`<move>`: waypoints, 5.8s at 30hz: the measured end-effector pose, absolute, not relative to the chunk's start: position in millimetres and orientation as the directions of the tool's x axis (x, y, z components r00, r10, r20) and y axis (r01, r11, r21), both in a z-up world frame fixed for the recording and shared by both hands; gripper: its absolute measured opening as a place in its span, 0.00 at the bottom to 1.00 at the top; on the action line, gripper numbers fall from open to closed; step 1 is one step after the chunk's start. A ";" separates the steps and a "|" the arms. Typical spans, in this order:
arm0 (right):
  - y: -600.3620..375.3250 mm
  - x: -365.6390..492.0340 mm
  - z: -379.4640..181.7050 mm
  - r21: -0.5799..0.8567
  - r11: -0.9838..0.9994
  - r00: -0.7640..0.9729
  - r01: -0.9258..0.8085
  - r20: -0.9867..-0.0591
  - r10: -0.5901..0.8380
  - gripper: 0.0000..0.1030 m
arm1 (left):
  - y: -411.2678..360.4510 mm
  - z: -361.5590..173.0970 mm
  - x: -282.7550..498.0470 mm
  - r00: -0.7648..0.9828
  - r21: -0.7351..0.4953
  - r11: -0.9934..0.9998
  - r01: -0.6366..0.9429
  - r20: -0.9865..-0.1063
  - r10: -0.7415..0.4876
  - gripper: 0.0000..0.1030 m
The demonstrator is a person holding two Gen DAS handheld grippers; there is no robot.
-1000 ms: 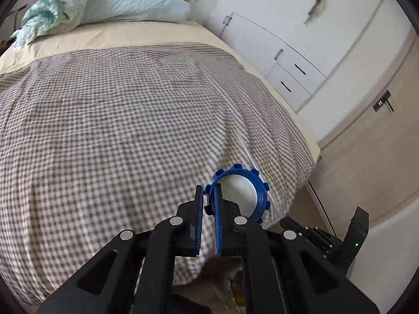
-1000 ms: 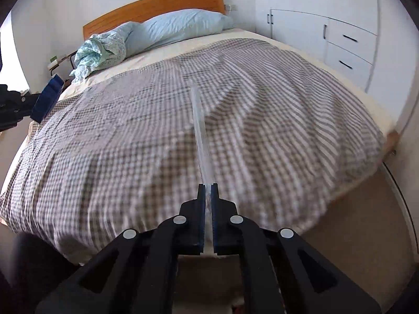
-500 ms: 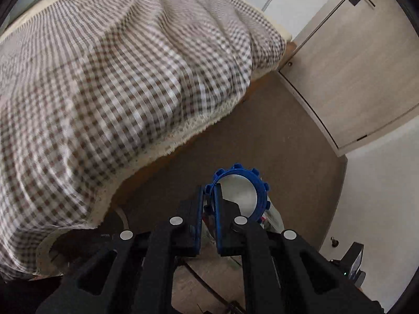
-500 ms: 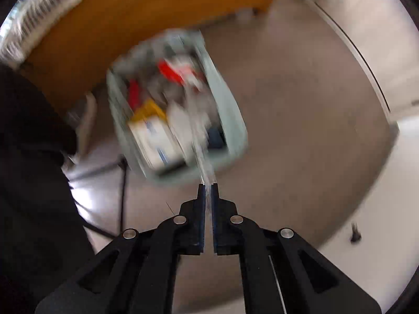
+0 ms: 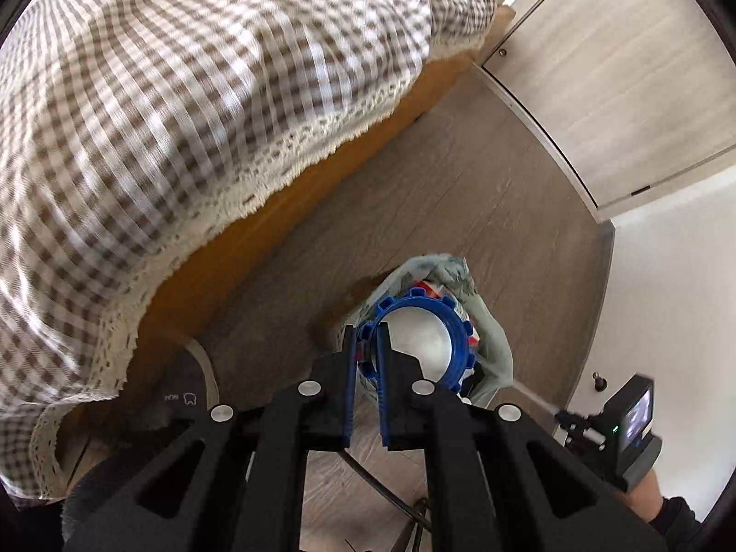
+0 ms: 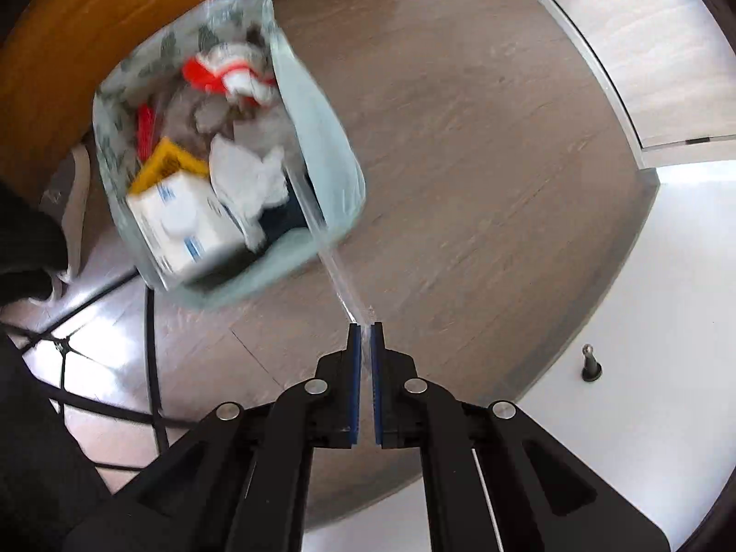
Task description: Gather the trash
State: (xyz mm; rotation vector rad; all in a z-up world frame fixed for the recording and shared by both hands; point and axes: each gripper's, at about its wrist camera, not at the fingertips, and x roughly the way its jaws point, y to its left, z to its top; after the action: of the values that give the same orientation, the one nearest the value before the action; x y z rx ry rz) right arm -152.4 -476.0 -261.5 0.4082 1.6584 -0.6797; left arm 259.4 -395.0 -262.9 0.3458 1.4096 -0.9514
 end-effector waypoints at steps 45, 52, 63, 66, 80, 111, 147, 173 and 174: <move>-480.2 -145.7 -224.8 -0.050 0.693 -0.001 0.719 -0.998 -0.070 0.01 | -438.9 -345.7 215.4 -0.259 -0.352 0.553 0.755 -0.935 -0.241 0.06; -484.7 -134.3 -249.1 -0.108 0.703 -0.043 0.703 -0.993 -0.110 0.01 | -441.5 -350.2 211.9 -0.264 -0.346 0.547 0.763 -0.938 -0.225 0.06; -513.1 -78.7 -317.0 0.085 0.655 0.076 0.751 -0.996 0.042 0.01 | -453.6 -377.3 198.9 -0.328 -0.356 0.530 0.770 -0.933 -0.150 0.06; -518.8 -67.4 -343.9 0.098 0.654 0.065 0.750 -0.995 0.075 0.01 | -457.0 -390.1 199.5 -0.343 -0.345 0.548 0.762 -0.933 -0.111 0.06; -547.7 -112.3 -271.1 0.219 0.540 0.254 0.812 -0.967 0.011 0.51 | -499.3 -464.1 172.1 -0.303 -0.212 0.431 0.877 -0.941 0.153 0.06; -522.6 -83.5 -219.6 0.128 0.647 0.192 0.752 -0.981 -0.030 0.53 | -490.1 -338.1 214.9 -0.252 -0.318 0.475 0.820 -0.947 -0.198 0.62; -231.2 252.9 63.1 0.066 0.996 0.718 -0.058 -0.691 0.088 0.59 | 28.2 10.3 314.1 0.753 -0.173 0.972 0.156 -0.616 -0.231 0.72; -184.1 112.5 124.7 0.021 0.995 0.939 -0.093 -0.331 0.095 0.70 | 25.0 83.1 143.3 0.973 0.008 0.997 0.072 -0.220 -0.069 0.90; -183.0 106.4 125.5 0.020 0.995 0.941 -0.097 -0.324 0.098 0.74 | 23.7 84.1 134.0 0.974 0.018 0.997 0.079 -0.213 -0.073 0.91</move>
State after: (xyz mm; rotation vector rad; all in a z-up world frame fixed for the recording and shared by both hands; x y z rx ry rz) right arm 106.4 -183.0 125.5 0.0042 0.3308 0.0996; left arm 134.0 23.7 84.1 0.0266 0.2135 -0.0768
